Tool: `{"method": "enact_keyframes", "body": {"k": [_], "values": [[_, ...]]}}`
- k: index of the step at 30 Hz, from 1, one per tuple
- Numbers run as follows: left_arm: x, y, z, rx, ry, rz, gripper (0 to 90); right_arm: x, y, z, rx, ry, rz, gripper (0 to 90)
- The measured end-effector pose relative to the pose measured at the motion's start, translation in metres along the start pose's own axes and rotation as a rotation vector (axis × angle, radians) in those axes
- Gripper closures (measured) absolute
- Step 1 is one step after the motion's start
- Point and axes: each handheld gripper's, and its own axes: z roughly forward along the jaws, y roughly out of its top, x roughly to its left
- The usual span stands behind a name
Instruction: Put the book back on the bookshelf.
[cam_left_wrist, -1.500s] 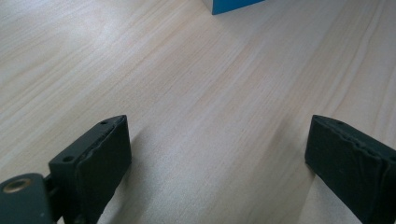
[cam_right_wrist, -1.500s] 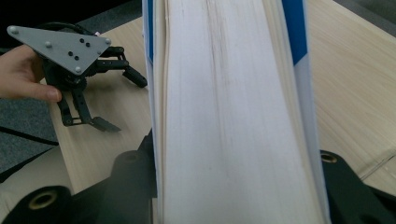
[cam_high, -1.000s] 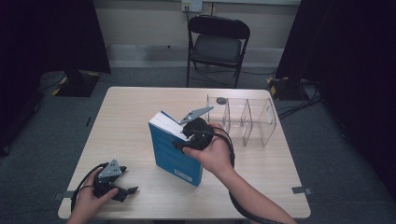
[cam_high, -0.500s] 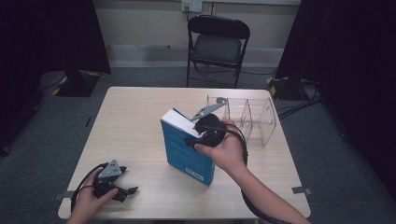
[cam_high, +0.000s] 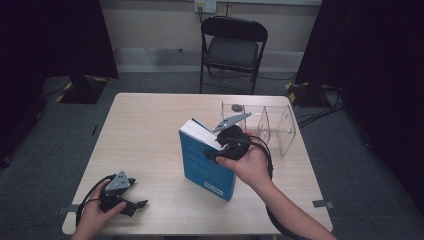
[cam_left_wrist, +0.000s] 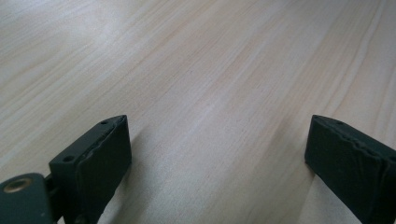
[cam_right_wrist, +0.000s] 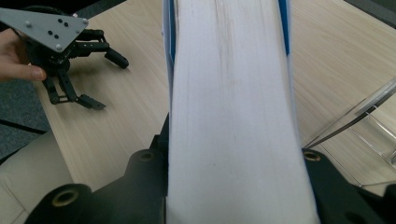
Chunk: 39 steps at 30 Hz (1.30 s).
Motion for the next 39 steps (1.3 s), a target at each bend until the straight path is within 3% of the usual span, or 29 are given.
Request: {"method": "enact_keyframes", "body": {"k": [9, 17, 22, 35, 39], "values": [[0.000, 0.000, 0.000, 0.000, 0.003, 0.002, 7.0, 0.001, -0.004, -0.003, 0.037, 0.000, -0.023, 60.7], [0.000, 0.000, 0.000, 0.000, 0.003, 0.001, 7.0, 0.007, 0.009, 0.002, 0.147, 0.000, -0.073, 58.3], [0.000, 0.000, 0.000, 0.000, 0.004, -0.001, 7.1, 0.004, 0.011, 0.006, 0.214, -0.019, -0.075, 58.4], [0.000, 0.000, 0.000, 0.001, 0.001, -0.001, 7.1, 0.003, 0.010, 0.005, 0.203, -0.017, -0.063, 61.8], [0.000, 0.000, 0.000, 0.000, -0.001, -0.002, 7.1, 0.001, 0.006, 0.002, 0.181, 0.004, -0.027, 61.9]]}}
